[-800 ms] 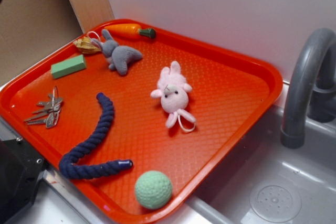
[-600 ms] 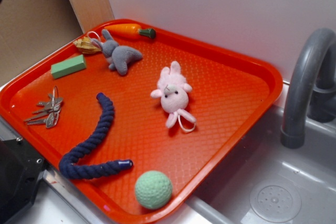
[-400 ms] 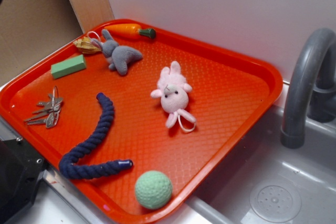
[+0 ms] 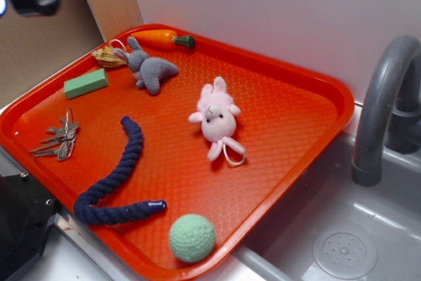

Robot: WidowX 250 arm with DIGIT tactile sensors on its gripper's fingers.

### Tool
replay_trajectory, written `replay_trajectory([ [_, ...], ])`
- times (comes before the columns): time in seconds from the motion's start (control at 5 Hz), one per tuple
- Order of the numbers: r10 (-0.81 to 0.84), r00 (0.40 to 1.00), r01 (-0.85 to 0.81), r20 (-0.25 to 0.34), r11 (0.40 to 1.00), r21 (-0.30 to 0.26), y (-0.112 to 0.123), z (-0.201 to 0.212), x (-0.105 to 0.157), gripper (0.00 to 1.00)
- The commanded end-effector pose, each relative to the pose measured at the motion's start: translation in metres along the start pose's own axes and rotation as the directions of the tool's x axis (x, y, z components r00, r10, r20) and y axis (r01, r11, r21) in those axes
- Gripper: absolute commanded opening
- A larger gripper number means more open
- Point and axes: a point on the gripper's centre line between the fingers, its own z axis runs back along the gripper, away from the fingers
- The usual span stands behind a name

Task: Grab the silver keys.

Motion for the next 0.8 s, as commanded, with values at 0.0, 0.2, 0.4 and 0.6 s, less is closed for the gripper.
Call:
replay_trajectory([
  [0.0,-0.014,0.994,0.01,0.11,0.999,0.031,0.006,-0.033,0.03,1.0],
  [0.2,0.073,0.989,-0.08,0.127,0.995,0.051,0.022,-0.06,0.043,1.0],
  [0.4,0.064,0.99,-0.07,0.123,0.996,0.048,0.042,-0.073,0.048,1.0],
  [0.6,0.07,0.991,-0.079,0.117,0.994,0.072,0.061,-0.084,0.05,1.0],
])
